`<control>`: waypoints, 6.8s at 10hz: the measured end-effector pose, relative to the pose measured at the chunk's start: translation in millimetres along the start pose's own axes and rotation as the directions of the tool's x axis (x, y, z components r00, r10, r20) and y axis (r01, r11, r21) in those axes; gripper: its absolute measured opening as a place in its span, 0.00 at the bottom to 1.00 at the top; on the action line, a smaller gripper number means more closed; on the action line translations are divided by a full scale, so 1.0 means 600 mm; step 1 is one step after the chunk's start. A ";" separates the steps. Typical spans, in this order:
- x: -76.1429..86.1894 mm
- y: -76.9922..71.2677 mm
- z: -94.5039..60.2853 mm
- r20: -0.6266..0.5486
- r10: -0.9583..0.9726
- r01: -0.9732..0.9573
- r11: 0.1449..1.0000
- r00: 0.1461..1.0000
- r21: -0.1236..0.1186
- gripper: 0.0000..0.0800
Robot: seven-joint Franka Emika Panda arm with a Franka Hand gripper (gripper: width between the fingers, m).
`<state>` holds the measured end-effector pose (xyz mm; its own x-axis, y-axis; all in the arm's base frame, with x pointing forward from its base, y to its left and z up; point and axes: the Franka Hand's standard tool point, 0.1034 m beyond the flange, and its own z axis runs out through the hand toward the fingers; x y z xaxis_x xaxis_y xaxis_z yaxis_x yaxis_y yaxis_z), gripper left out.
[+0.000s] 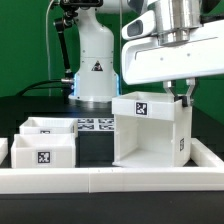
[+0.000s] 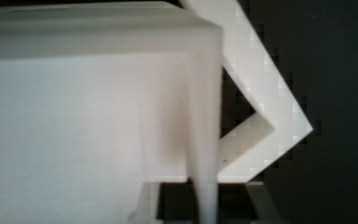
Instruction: Assemble drawer
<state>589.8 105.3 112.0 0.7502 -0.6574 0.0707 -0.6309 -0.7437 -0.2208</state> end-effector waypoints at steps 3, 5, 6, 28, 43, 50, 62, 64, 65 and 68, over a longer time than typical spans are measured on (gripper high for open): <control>0.005 0.004 0.003 0.013 0.191 -0.191 0.981 0.981 0.011 0.05; 0.015 0.005 0.002 0.017 0.264 -0.265 0.964 0.964 0.024 0.06; 0.014 0.003 0.001 0.022 0.329 -0.329 0.944 0.944 0.027 0.06; 0.082 -0.038 0.021 0.093 0.639 -0.644 0.762 0.764 0.059 0.59; 0.093 0.002 -0.044 0.093 -0.388 0.379 0.920 0.917 0.103 0.81; 0.119 0.166 -0.061 0.055 -0.720 0.717 0.693 0.691 0.072 0.81; 0.143 0.311 0.010 0.053 -0.836 0.837 0.541 0.546 -0.080 0.81; 0.147 0.333 0.024 0.063 -0.797 0.799 0.598 0.601 -0.063 0.81; 0.148 0.331 0.023 0.063 -0.802 0.804 0.591 0.595 -0.064 0.81; 0.146 0.332 0.025 0.066 -0.802 0.804 0.591 0.594 -0.063 0.81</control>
Offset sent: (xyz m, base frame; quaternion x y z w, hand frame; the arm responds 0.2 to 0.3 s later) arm 0.0055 -0.0137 -0.0146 -0.0231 -0.0389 0.2517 0.9668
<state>533.0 -98.5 59.4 0.9645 0.2139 0.1551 0.2184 -0.9758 -0.0120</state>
